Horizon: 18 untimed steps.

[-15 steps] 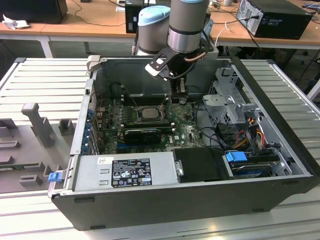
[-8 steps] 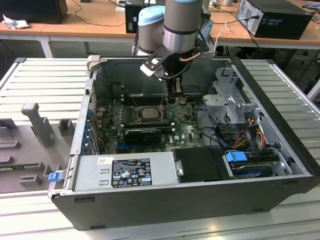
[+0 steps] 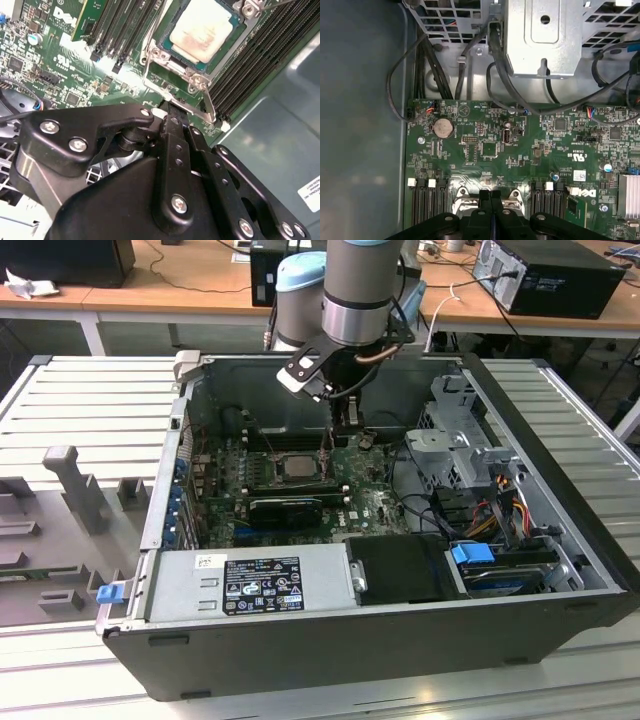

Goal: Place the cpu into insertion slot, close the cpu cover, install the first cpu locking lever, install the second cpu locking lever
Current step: 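Close the cpu cover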

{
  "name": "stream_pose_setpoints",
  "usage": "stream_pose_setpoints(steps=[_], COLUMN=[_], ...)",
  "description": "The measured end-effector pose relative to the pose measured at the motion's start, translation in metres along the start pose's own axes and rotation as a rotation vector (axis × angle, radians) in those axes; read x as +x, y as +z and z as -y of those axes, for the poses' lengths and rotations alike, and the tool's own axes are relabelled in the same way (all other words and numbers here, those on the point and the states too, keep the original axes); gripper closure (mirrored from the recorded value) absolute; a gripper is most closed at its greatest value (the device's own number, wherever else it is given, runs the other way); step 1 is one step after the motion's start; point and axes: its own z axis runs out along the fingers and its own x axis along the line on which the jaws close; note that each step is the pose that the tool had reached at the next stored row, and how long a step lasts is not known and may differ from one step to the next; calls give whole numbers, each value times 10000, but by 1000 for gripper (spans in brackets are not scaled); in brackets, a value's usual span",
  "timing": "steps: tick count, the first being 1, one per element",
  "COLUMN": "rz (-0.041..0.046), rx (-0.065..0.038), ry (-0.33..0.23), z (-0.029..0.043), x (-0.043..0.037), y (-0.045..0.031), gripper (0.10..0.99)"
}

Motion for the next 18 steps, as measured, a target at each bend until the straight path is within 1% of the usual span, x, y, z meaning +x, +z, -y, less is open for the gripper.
stream_pose_setpoints(steps=[10, 18], rz=[-2, -2], rx=[0, 0], ry=[0, 0], z=[27, 78], x=[1, 2], y=[0, 0], gripper=[980, 980])
